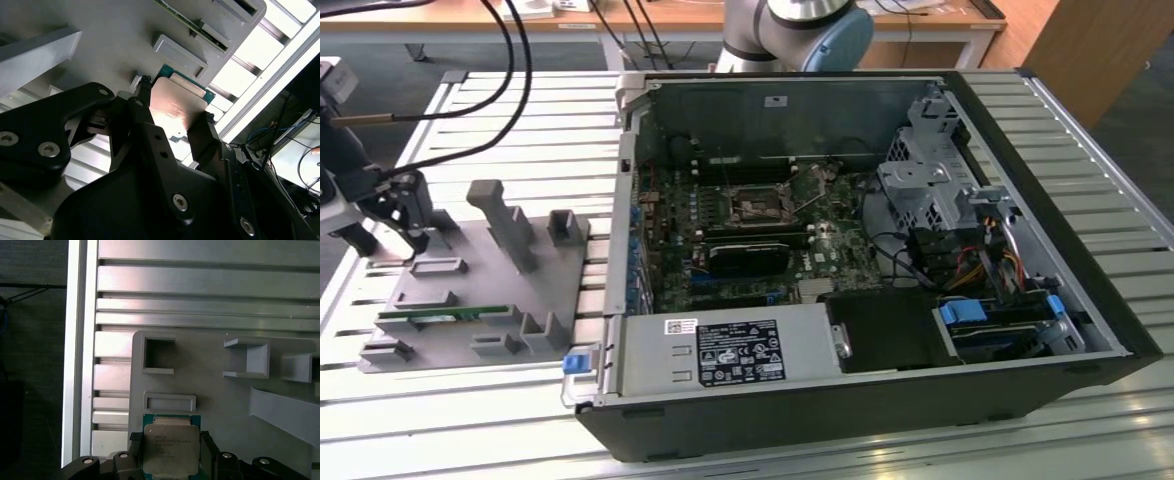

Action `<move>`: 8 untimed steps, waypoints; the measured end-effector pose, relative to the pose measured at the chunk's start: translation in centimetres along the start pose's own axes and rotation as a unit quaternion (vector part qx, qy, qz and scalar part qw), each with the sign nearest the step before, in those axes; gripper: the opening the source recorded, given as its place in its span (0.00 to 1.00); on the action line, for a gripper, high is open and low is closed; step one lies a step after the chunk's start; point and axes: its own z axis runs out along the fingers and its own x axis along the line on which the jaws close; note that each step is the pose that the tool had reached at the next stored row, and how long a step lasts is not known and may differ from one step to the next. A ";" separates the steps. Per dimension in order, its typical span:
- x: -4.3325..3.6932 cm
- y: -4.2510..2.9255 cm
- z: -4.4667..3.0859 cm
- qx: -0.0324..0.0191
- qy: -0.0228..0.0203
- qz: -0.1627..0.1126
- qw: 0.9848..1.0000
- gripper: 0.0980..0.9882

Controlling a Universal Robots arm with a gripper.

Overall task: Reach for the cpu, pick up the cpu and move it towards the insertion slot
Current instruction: 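Pick up the cpu and move it towards the insertion slot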

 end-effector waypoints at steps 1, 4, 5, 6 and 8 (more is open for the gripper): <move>0.00 0.00 -0.04 0.000 0.000 0.000 1.000 0.50; 0.00 0.00 -0.17 0.000 0.000 0.000 1.000 0.50; 0.00 0.00 -0.20 0.000 0.000 0.000 1.000 0.50; 0.00 0.01 -0.26 0.000 0.000 0.000 1.000 0.50; 0.00 0.01 -0.36 0.000 0.000 0.000 1.000 0.50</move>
